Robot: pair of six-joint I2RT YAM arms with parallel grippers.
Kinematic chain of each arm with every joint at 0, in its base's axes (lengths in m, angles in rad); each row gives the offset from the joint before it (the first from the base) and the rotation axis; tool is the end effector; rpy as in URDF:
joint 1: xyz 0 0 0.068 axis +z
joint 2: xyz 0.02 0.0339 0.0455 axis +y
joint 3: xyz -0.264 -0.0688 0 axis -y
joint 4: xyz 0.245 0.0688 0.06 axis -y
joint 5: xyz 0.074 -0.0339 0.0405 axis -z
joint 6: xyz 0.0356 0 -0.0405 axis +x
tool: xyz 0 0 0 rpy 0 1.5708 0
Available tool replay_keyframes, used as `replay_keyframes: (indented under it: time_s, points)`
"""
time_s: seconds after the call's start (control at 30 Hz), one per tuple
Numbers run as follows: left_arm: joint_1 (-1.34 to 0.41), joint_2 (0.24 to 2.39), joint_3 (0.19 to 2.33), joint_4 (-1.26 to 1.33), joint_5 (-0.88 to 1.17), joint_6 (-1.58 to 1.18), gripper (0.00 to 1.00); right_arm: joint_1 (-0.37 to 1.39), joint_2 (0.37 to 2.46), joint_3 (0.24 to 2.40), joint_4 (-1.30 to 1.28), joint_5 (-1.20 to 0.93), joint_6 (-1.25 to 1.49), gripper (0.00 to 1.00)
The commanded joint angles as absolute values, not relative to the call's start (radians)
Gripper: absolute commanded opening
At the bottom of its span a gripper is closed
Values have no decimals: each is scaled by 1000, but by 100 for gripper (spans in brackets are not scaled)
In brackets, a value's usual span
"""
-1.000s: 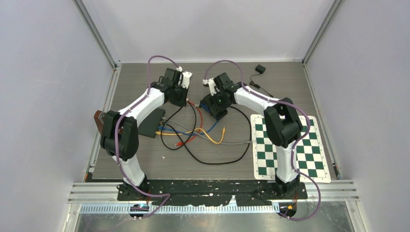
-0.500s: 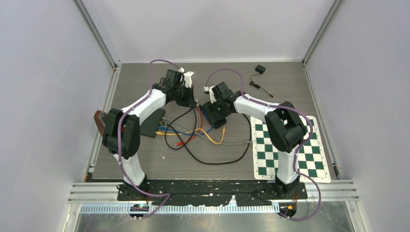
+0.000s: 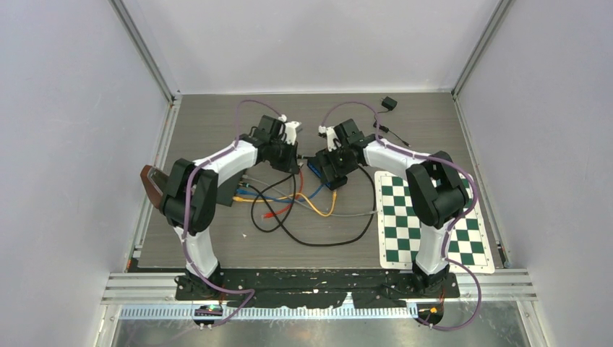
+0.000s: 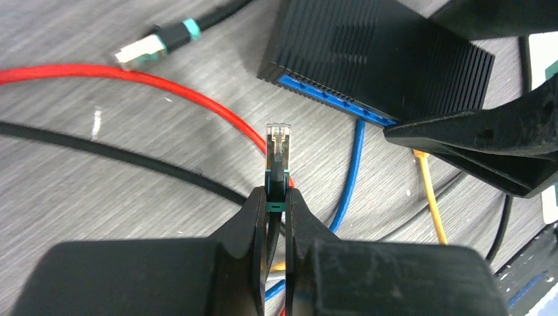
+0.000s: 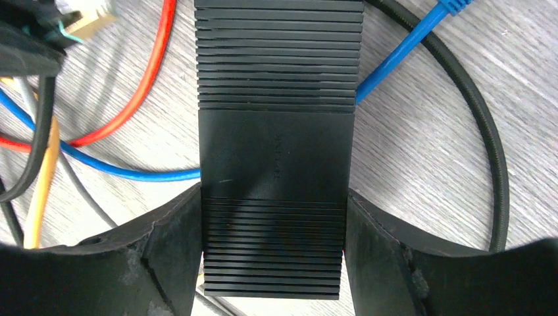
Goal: Insert the plug into the switch port
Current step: Place the switch port at the center of the board, then insert the connector into the switch port.
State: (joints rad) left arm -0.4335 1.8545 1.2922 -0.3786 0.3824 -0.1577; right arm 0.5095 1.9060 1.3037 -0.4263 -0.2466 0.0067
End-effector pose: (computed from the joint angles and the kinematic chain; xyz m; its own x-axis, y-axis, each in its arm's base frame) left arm 0.3540 -0.1785 0.2006 -0.8168 0.2175 -0.5344 0.4667 0.7936 -0.3903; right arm 0.3438 0.2021 0.1805 -0.7517 -0.4125 -0.5146 -0.5779 0.7879 0.2126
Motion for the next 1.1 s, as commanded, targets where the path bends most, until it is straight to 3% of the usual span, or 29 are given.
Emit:
replay_keyframes:
  time_s: [0.0, 0.3, 0.5, 0.7, 1.07]
  points:
    - [-492, 1825, 1254, -299, 339, -114, 0, 521, 1837, 1284, -411, -209, -85, 60]
    - [-533, 1770, 1122, -134, 270, -92, 0, 512, 1759, 1232, -408, -299, -100, 83]
    - [-535, 1744, 1058, -68, 239, -91, 0, 465, 1740, 1225, -406, -409, -50, 86]
    - [-571, 1741, 1022, -15, 206, -52, 0, 375, 1787, 1265, -359, -520, 18, 75]
    - [-604, 1808, 1067, -38, 147, -13, 0, 343, 2018, 1540, -462, -611, -38, 58]
